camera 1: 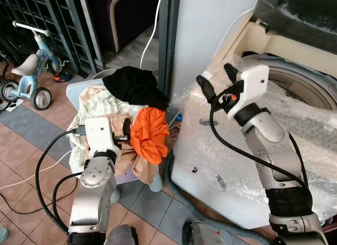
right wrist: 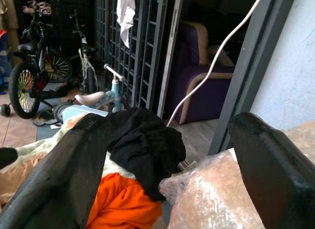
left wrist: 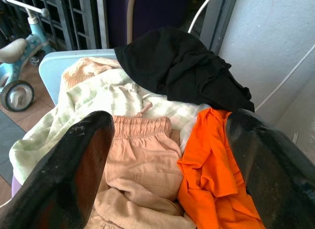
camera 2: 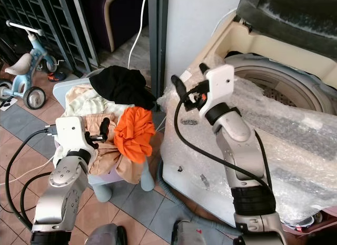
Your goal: Clothes washing
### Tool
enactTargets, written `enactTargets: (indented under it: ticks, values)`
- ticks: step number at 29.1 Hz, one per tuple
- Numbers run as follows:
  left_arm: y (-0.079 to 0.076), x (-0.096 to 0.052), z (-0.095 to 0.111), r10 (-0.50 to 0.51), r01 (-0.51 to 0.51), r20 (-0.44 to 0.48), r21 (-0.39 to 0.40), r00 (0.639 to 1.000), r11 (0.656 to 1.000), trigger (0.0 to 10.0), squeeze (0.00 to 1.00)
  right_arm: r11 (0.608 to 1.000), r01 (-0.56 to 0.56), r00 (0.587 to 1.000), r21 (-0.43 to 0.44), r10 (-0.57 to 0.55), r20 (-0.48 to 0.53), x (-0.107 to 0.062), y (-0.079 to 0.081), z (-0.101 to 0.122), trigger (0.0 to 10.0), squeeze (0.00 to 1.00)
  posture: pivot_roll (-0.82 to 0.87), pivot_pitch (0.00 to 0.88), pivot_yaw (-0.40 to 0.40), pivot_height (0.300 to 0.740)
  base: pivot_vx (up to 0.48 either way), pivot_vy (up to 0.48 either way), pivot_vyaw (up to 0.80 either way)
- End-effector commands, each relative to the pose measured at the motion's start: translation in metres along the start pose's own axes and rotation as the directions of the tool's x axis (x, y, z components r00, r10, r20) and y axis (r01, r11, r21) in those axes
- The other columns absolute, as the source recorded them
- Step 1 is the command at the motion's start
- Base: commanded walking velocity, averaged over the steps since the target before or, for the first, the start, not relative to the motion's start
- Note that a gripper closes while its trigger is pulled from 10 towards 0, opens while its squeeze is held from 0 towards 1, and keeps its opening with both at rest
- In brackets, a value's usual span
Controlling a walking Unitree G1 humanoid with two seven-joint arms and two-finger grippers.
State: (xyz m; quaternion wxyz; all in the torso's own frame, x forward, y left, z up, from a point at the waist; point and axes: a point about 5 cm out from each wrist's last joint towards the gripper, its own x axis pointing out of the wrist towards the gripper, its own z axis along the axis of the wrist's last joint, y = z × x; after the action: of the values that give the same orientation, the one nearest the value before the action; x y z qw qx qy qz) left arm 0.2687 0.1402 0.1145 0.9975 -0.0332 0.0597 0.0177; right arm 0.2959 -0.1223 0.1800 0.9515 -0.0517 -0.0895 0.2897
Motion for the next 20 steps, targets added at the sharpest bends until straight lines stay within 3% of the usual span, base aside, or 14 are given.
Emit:
enactTargets:
  ticks: [1,7,9,13,14,15,16,17,20]
  values:
    - [0.000,0.000,-0.001,-0.003,0.003,0.007,0.018,1.000,1.000,10.0,0.00,0.999,-0.032,0.998,-0.037,0.034,0.045,0.001,0.007,0.012,10.0,1.00,-0.03,0.099,-0.008,0.740,0.000,0.480,0.80]
    - [0.000,-0.001,0.001,0.011,-0.011,0.016,0.022,1.000,1.000,10.0,0.00,0.999,0.030,0.999,0.013,-0.030,0.020,-0.003,0.009,0.005,10.0,1.00,-0.02,0.103,-0.004,0.740,0.000,0.480,0.80]
    - [0.003,0.000,0.001,0.018,-0.018,0.014,0.030,1.000,0.999,10.0,0.00,0.999,0.030,1.000,-0.030,-0.029,0.010,-0.008,0.011,0.002,10.0,1.00,-0.02,0.104,-0.002,0.740,0.000,0.480,0.80]
    - [0.001,0.000,0.001,0.007,-0.008,0.022,0.029,1.000,1.000,10.0,0.00,0.995,0.092,0.996,-0.032,-0.093,-0.018,-0.010,0.009,-0.005,10.0,1.00,-0.02,0.100,-0.012,0.740,0.000,0.337,0.30]
    - [0.000,0.000,0.001,0.005,-0.006,0.025,0.034,1.000,0.999,10.0,0.00,0.993,0.117,0.993,-0.026,-0.118,-0.029,-0.010,0.008,-0.007,10.0,0.78,-0.02,0.106,-0.014,0.740,0.000,0.000,0.00]
    - [-0.001,0.000,0.002,0.003,-0.004,0.027,0.037,1.000,0.999,10.0,0.00,0.991,0.134,0.990,-0.023,-0.135,-0.037,-0.010,0.007,-0.009,10.0,0.78,-0.02,0.106,-0.014,0.740,0.000,0.000,0.00]
    - [-0.001,-0.001,0.002,0.004,-0.005,0.031,0.033,1.000,0.999,10.0,0.00,0.985,0.173,0.984,-0.014,-0.174,-0.050,-0.010,0.006,-0.012,10.0,0.18,-0.02,0.103,-0.016,0.740,0.000,0.000,0.00]
    - [-0.001,-0.002,0.002,0.004,-0.005,0.033,0.031,0.999,1.000,10.0,0.00,0.977,0.214,0.975,0.000,-0.213,-0.063,-0.011,0.005,-0.016,10.0,0.00,-0.01,0.107,-0.015,0.740,0.000,0.000,0.00]
    - [0.003,-0.004,0.002,0.006,-0.007,0.033,0.033,0.999,0.999,10.0,0.00,0.946,0.323,0.940,0.003,-0.320,-0.120,-0.016,0.003,-0.030,10.0,0.00,-0.01,0.110,-0.012,0.740,0.000,0.000,0.00]
